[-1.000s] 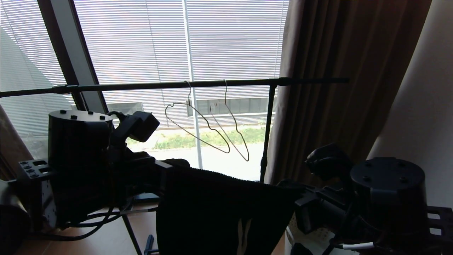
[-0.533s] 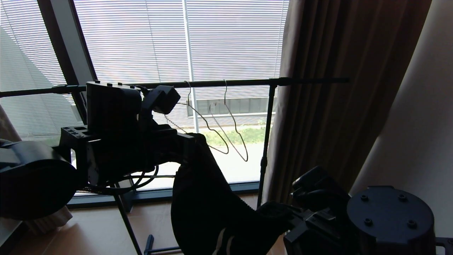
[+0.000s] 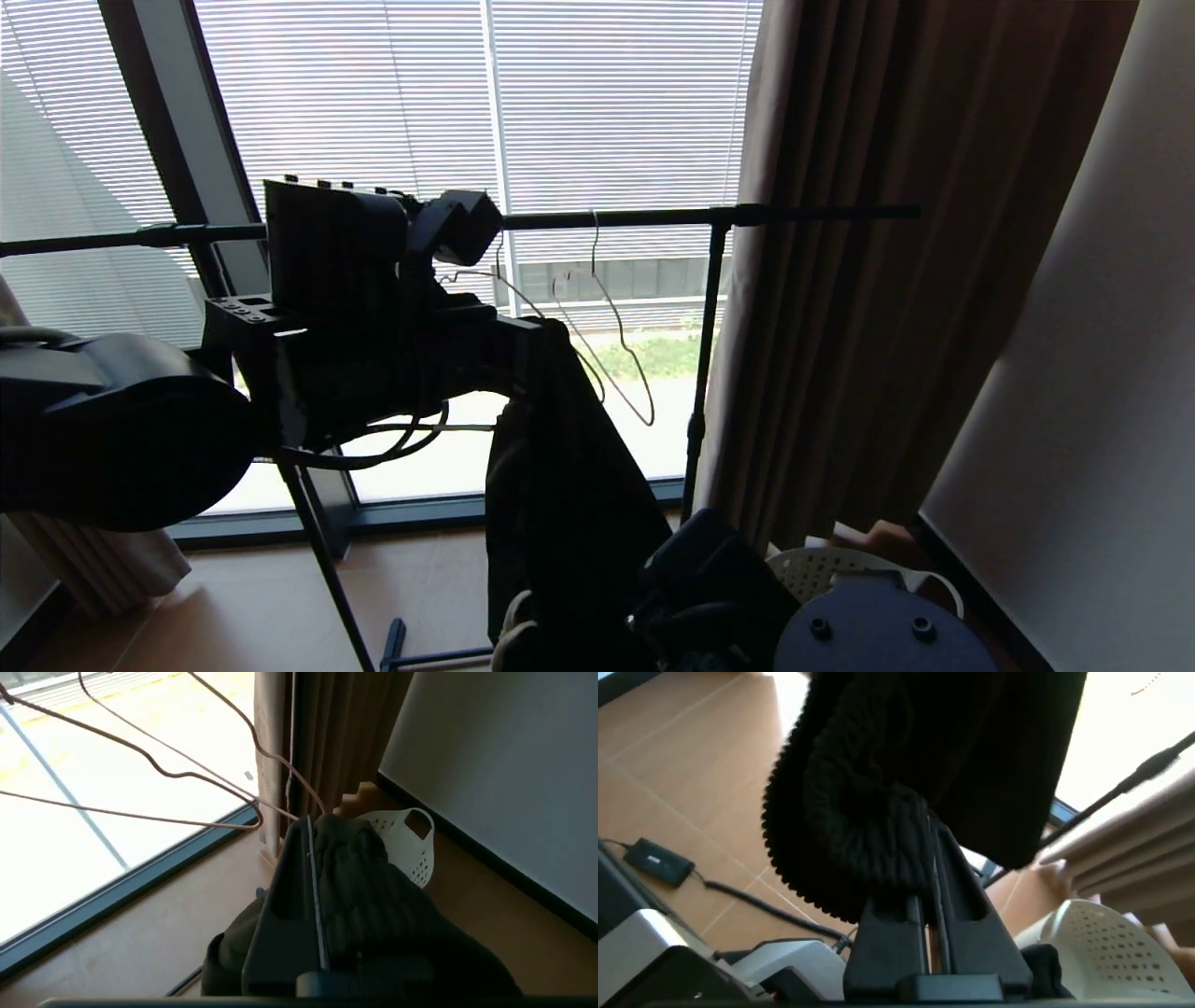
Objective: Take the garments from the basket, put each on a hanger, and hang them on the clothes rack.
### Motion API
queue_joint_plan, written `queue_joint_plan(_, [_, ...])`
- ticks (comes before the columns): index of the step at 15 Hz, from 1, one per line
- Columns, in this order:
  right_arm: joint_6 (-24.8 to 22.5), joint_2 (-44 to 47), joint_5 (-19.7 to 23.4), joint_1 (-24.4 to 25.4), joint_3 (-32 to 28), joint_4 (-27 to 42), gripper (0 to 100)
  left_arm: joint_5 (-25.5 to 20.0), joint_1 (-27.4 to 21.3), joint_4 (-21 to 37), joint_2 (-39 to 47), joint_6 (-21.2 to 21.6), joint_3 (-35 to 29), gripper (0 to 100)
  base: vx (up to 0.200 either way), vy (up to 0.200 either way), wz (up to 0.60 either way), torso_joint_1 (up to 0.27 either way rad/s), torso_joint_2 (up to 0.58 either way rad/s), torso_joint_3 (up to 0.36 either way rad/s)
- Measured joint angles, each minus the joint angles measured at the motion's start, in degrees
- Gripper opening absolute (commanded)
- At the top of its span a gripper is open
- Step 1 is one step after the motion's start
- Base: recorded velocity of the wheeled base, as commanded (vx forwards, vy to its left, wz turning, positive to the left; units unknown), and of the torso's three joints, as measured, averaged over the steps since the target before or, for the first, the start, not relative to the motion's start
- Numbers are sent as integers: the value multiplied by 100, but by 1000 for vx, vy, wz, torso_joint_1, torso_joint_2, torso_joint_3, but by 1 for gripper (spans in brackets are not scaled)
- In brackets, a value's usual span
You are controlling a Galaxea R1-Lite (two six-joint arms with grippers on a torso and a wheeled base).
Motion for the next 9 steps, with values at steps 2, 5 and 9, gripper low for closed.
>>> queue_joint_plan(2, [10, 210, 241, 163, -119, -165, 0, 1, -41, -24, 61, -20, -55, 0, 0, 0, 0, 0, 0, 0])
queue_joint_plan(5, [2, 372, 580, 210, -179, -421, 0, 6, -99, -24, 96, -15, -88, 0, 0, 0, 0, 0, 0, 0])
queue_joint_plan(9, [330, 389, 474, -394, 110, -432, 0, 15, 26, -20, -30, -26, 144, 0, 0, 0, 0, 0, 0, 0])
